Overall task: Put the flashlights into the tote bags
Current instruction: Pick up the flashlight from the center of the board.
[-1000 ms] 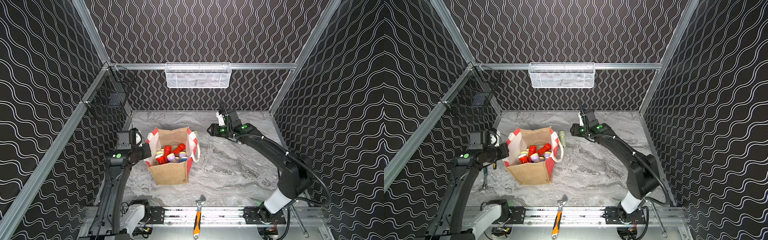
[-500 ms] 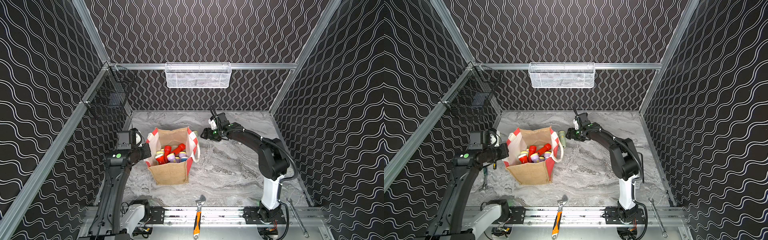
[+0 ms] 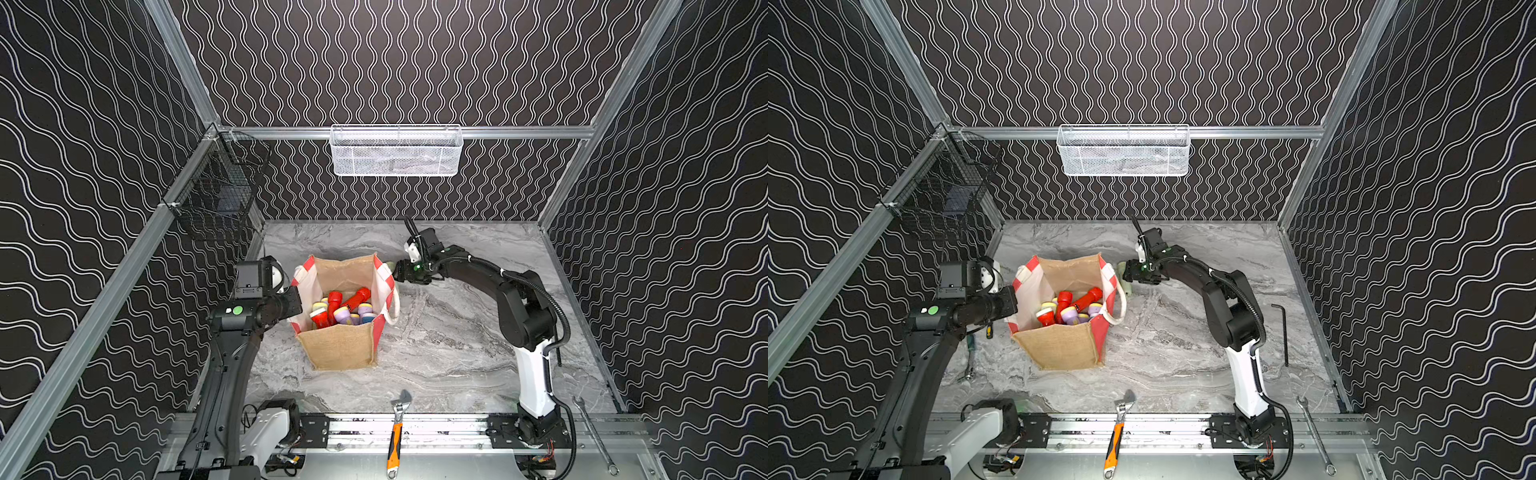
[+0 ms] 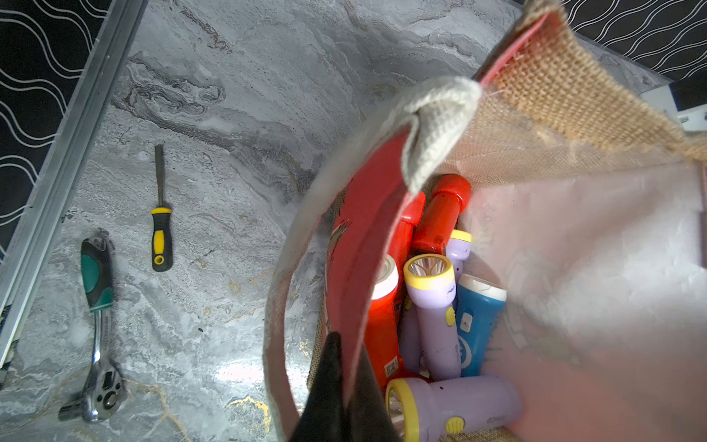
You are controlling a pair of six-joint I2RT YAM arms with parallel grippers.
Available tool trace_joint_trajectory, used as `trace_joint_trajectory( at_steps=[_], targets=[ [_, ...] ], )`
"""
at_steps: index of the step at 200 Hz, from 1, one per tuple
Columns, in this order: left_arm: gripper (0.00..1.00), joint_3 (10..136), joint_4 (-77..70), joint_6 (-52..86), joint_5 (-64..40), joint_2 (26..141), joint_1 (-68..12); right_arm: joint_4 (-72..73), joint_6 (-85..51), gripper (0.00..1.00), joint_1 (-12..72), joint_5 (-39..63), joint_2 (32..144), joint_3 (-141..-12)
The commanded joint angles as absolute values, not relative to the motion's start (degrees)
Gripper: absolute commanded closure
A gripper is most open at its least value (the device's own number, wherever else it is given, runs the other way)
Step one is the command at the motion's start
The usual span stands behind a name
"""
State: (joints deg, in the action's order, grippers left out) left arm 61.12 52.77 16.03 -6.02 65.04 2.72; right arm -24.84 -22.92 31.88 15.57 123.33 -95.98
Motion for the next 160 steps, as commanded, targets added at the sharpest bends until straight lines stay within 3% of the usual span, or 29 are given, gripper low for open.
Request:
trace_joint_trajectory(
  at_steps=[1,160],
  targets=[
    [0.97,61.3,50.6,14.4,-5.4,65.0,2.8,-27.6,-21.8,0.32,32.5,13.7,125.1,-98.2],
    [0.97,60.9,50.5,14.3,-5.7,63.6,2.8,-37.3,-19.6,0.36,36.4,4.3,136.9,-112.4]
  ],
)
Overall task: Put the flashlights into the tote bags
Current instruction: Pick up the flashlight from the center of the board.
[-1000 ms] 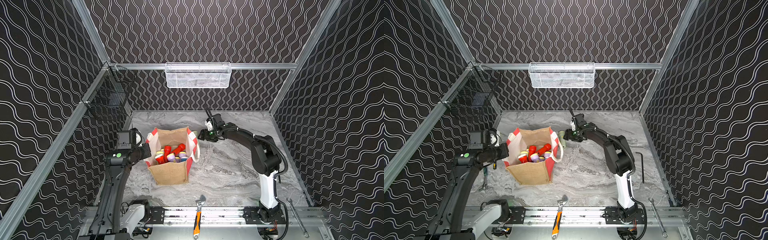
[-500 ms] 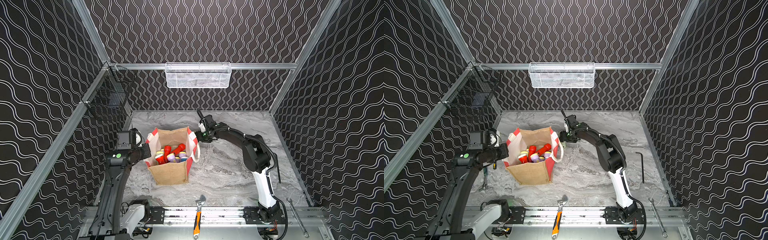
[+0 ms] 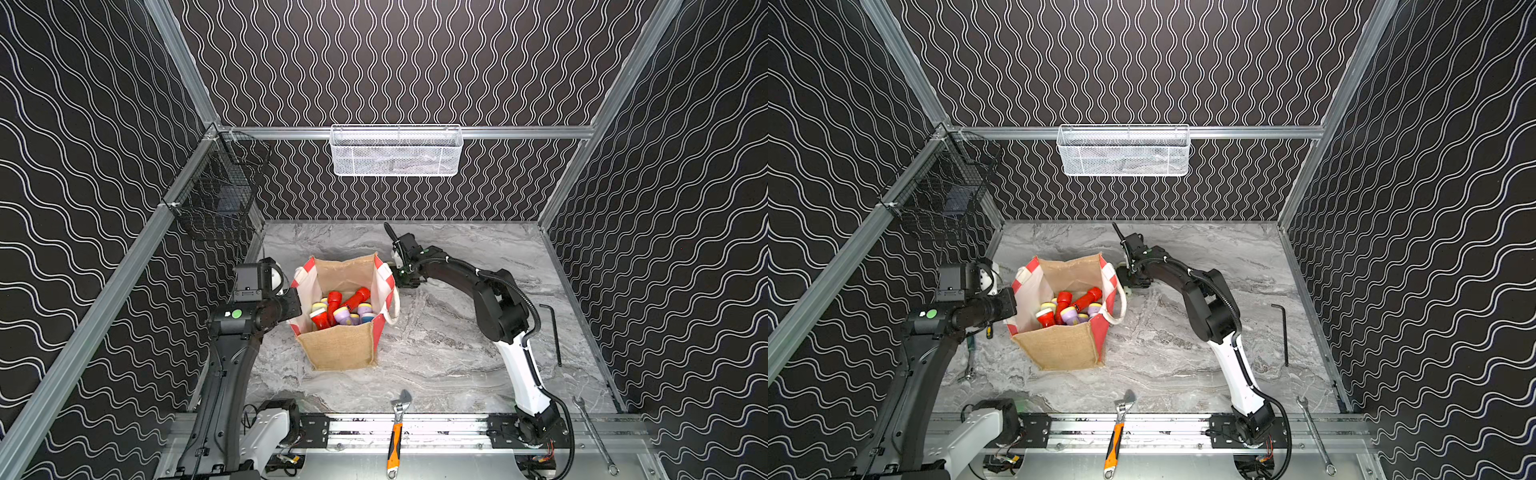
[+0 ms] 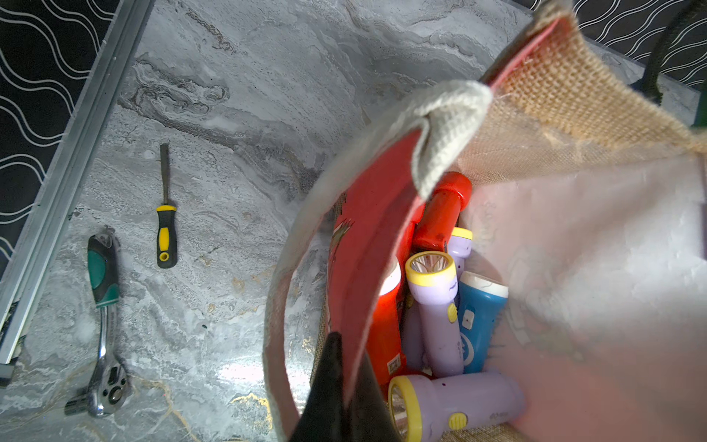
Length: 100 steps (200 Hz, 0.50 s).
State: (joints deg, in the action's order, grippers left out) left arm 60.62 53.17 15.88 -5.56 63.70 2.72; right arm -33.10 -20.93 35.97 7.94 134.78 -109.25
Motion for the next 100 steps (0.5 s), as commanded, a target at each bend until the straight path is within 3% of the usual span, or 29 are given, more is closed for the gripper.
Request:
trace_joint_trajectory(
  at_steps=[1,100],
  targets=[
    [0.97,60.8,50.5,14.3,-5.7,63.6,2.8,-37.5,-19.6,0.36,36.4,4.2,137.0,-112.5],
    [0.97,61.1,50.5,14.4,-5.9,63.0,2.9,-43.2,-16.8,0.42,38.3,-7.1,141.0,-115.4]
  ],
)
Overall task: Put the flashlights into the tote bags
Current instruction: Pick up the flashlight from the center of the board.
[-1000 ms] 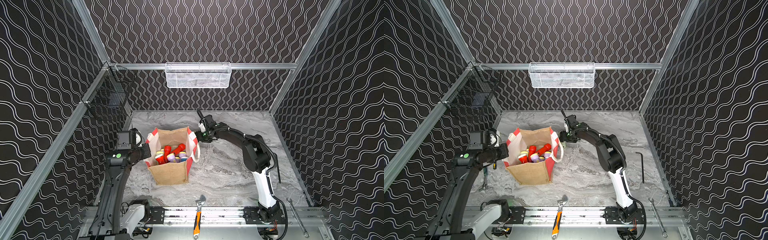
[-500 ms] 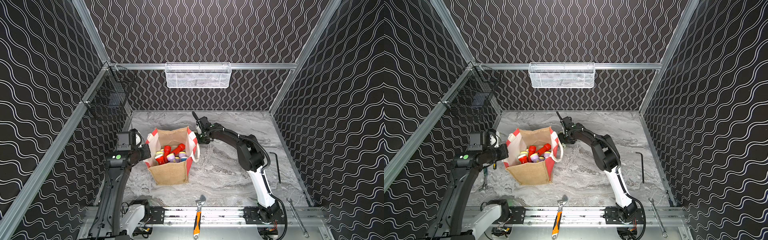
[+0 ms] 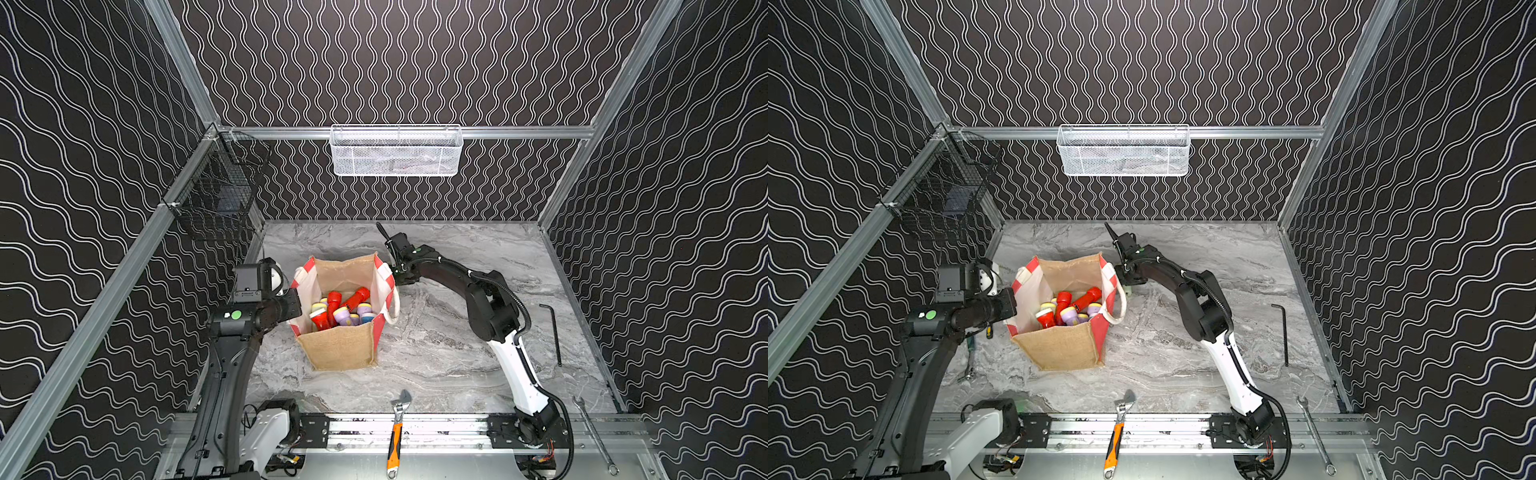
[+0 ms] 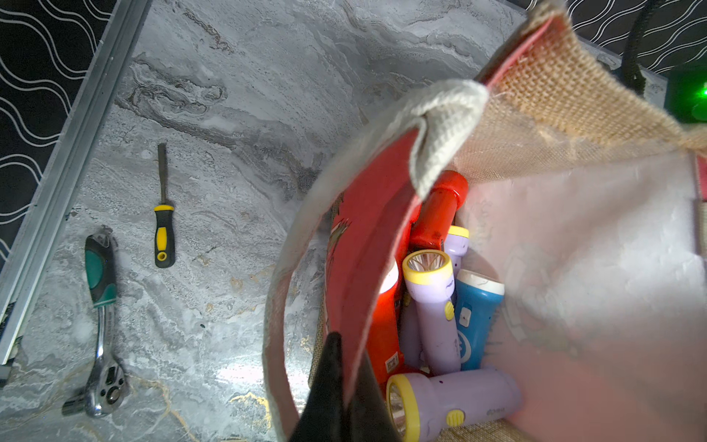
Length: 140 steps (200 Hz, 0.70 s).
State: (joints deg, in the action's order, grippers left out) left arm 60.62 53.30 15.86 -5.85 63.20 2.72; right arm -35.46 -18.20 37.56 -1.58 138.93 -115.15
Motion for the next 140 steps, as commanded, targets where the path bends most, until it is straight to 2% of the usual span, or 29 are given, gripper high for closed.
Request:
trace_joint_trajectory(
  at_steps=[1,49,94,140],
  targets=[
    [0.97,61.1,50.4,14.4,-5.9,63.0,2.9,-43.3,-16.8,0.42,38.3,-7.2,141.0,-115.5],
    [0.97,61.1,50.3,14.5,-6.1,63.1,2.8,-42.4,-16.4,0.52,38.4,-8.0,139.4,-112.5],
    [0.97,61.2,50.2,14.6,-6.3,63.2,2.8,-41.6,-16.2,0.65,38.4,-7.5,136.3,-109.5],
    [0.97,61.0,50.1,14.8,-6.4,62.8,2.8,-40.6,-16.7,0.68,37.6,-6.5,131.4,-106.6]
  ],
)
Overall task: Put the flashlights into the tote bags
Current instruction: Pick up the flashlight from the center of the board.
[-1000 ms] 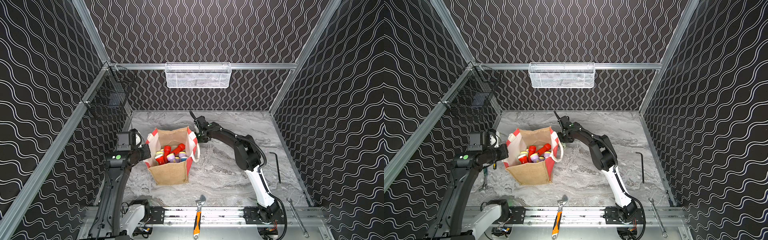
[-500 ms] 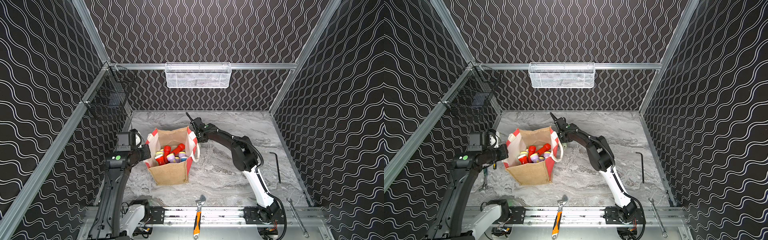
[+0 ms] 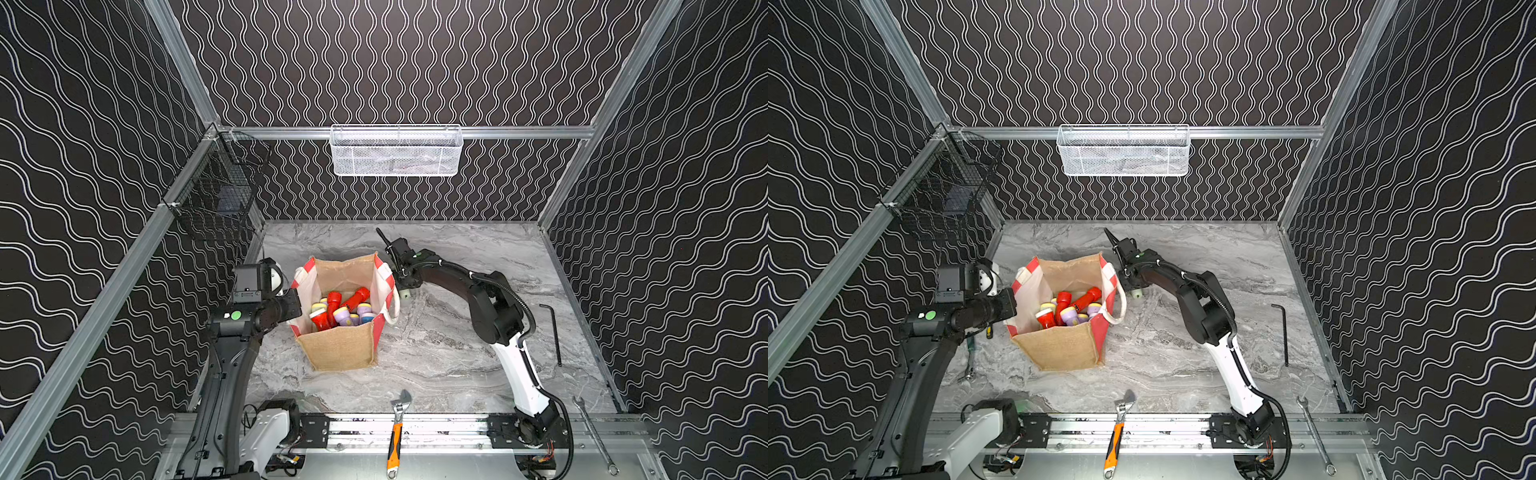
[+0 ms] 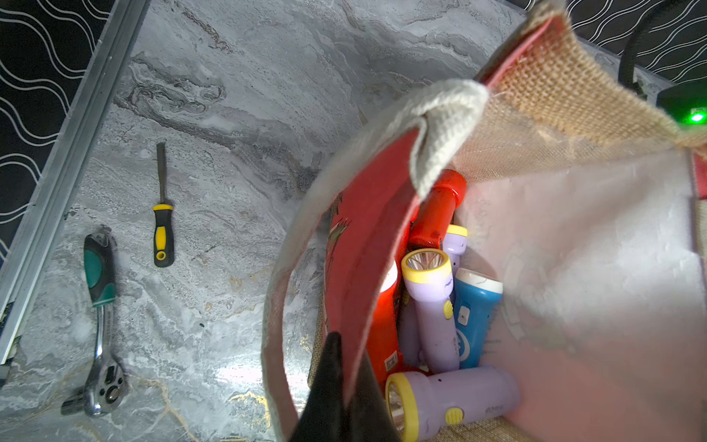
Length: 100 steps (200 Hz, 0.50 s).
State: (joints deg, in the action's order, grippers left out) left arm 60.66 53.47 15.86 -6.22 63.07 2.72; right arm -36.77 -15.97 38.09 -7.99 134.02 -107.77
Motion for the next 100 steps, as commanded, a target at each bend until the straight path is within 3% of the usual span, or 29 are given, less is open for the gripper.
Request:
trace_joint_trajectory(
  at_steps=[1,100],
  targets=[
    [0.97,61.0,50.1,14.8,-6.5,62.8,2.8,-40.6,-16.7,0.68,37.6,-6.5,131.3,-106.5],
    [0.97,60.7,49.0,15.0,-8.1,62.1,2.8,-36.9,-19.7,0.68,36.2,-2.2,107.0,-95.3]
  ],
)
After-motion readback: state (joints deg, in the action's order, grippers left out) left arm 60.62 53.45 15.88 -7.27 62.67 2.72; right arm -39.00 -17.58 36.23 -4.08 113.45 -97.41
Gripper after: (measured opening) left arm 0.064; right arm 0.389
